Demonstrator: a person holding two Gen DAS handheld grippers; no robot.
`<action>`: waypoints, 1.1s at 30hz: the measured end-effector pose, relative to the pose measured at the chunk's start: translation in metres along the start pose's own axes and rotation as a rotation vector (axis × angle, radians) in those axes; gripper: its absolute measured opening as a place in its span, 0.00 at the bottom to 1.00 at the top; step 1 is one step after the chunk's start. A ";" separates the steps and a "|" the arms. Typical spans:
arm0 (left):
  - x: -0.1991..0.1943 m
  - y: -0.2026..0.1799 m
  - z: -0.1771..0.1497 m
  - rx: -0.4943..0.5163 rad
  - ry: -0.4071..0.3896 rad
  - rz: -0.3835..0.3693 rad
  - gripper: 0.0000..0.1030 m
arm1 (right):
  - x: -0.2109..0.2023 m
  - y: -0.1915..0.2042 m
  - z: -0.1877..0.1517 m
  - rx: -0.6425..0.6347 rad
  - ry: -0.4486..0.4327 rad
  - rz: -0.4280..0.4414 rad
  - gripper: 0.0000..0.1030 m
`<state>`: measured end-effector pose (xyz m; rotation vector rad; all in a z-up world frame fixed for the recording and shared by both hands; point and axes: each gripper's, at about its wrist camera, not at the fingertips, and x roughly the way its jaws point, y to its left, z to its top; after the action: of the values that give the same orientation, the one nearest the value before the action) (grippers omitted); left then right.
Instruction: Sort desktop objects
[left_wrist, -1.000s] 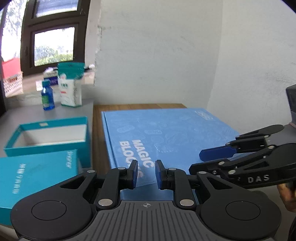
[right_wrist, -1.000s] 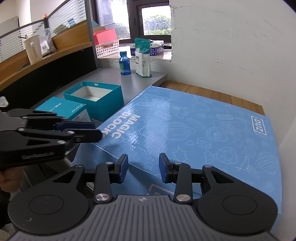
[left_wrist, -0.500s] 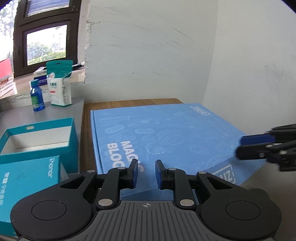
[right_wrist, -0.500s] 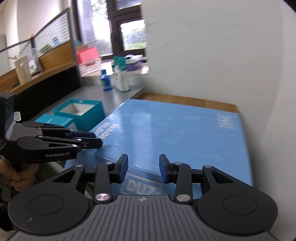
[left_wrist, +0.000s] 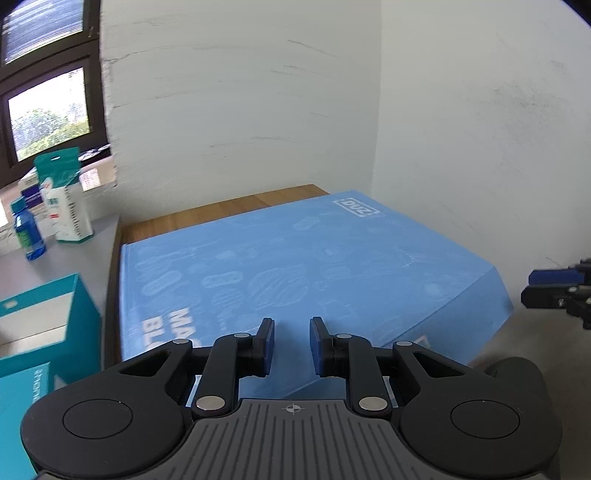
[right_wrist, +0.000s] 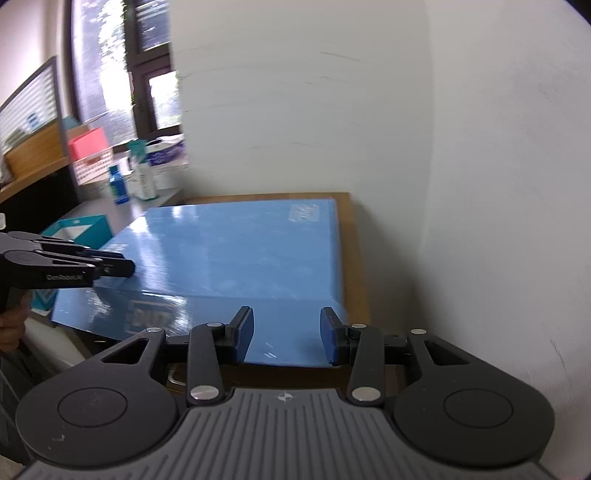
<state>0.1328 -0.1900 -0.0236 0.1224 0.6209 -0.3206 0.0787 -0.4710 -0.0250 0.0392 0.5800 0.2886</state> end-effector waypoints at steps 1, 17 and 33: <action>0.001 -0.003 0.001 0.002 0.003 0.000 0.22 | 0.001 -0.005 -0.004 0.011 0.000 -0.005 0.44; 0.009 -0.017 0.011 0.022 0.045 0.022 0.22 | 0.044 -0.041 -0.065 0.040 -0.012 -0.021 0.43; 0.008 -0.020 0.009 0.018 0.044 0.035 0.22 | 0.036 -0.041 -0.048 0.072 -0.047 0.046 0.27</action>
<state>0.1373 -0.2126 -0.0210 0.1579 0.6592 -0.2906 0.0916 -0.5025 -0.0887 0.1286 0.5436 0.3108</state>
